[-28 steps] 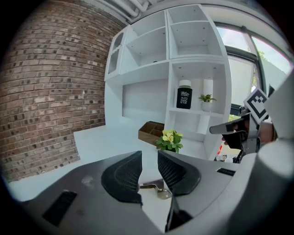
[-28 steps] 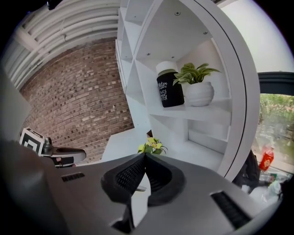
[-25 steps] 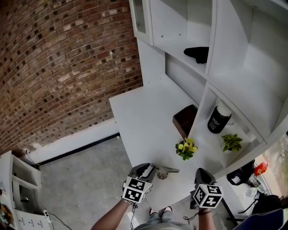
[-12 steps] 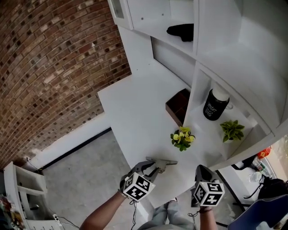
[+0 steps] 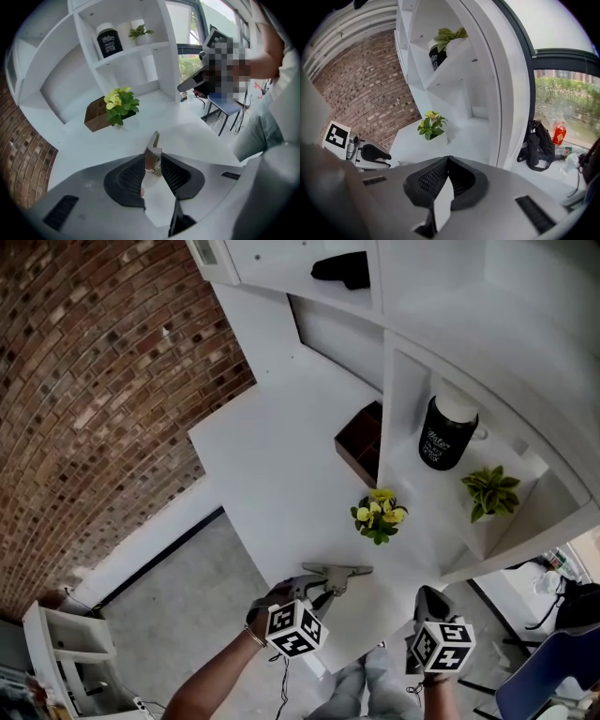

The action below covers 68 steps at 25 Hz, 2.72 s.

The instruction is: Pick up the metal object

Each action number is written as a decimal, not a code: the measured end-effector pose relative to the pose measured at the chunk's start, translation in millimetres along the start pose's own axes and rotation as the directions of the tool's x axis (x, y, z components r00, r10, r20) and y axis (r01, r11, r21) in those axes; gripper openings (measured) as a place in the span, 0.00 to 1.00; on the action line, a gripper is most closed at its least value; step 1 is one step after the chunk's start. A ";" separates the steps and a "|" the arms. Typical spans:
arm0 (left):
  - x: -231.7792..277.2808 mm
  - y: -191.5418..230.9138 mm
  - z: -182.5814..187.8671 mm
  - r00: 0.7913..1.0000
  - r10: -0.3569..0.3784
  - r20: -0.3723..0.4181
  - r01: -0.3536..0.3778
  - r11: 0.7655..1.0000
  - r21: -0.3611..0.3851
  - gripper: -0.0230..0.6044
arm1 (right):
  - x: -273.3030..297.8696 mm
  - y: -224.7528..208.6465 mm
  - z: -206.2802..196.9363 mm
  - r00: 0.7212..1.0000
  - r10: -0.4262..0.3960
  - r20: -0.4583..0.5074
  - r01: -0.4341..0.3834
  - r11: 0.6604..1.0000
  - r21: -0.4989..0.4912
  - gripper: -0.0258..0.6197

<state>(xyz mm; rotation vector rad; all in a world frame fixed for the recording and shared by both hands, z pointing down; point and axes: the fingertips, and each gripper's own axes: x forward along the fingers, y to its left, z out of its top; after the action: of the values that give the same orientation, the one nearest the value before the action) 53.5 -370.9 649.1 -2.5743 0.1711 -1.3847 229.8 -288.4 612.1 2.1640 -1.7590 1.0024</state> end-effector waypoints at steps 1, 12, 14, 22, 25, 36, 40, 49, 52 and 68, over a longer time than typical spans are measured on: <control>3.3 -2.6 -0.9 1.000 -0.006 -0.011 0.007 0.999 0.033 0.21 | 0.2 -2.5 -3.4 1.000 -0.007 -0.001 0.007 1.000 0.007 0.04; 35.3 -16.9 -4.7 0.994 -0.006 -0.111 0.038 0.958 0.286 0.21 | -1.0 -19.3 -19.0 0.999 -0.047 -0.001 0.047 0.998 0.046 0.04; 40.0 -17.6 -7.3 0.992 -0.009 -0.126 0.046 0.954 0.296 0.21 | -1.6 -21.5 -21.7 0.999 -0.052 -0.003 0.052 0.997 0.050 0.04; 46.0 -15.5 -8.3 0.991 -0.002 -0.135 0.044 0.951 0.305 0.18 | -4.9 -30.7 -32.1 0.997 -0.073 -0.021 0.075 0.995 0.067 0.04; 47.1 -15.0 -7.3 0.991 0.009 -0.130 0.033 0.949 0.315 0.18 | -3.9 -31.0 -32.2 0.997 -0.071 -0.020 0.073 0.995 0.067 0.04; 48.2 -13.0 -4.7 0.991 -0.018 -0.133 0.058 0.950 0.307 0.16 | -0.6 -28.3 -24.1 0.998 -0.063 -0.021 0.064 0.996 0.056 0.04; 47.0 -8.5 -1.4 0.990 -0.035 -0.133 0.072 0.956 0.284 0.14 | -0.9 -29.5 -16.5 0.998 -0.065 -0.015 0.066 0.997 0.048 0.04; 47.9 2.9 6.8 0.987 -0.071 -0.147 0.109 0.957 0.270 0.12 | 0.3 -29.5 4.6 0.998 -0.067 -0.001 0.067 0.997 0.035 0.04; 47.5 12.7 11.7 0.988 -0.058 -0.141 0.094 0.959 0.267 0.10 | 2.9 -28.6 8.7 0.998 -0.057 0.000 0.057 0.998 0.039 0.04; 38.6 35.1 16.2 0.993 -0.063 -0.100 0.075 0.990 0.120 0.07 | 13.4 -17.8 31.5 1.000 -0.017 0.004 0.017 1.000 -0.010 0.04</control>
<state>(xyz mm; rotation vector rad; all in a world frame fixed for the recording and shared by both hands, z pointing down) 88.3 -410.6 663.3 -2.4367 0.0112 -1.4945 259.2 -310.6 601.1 2.1722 -1.7410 0.9839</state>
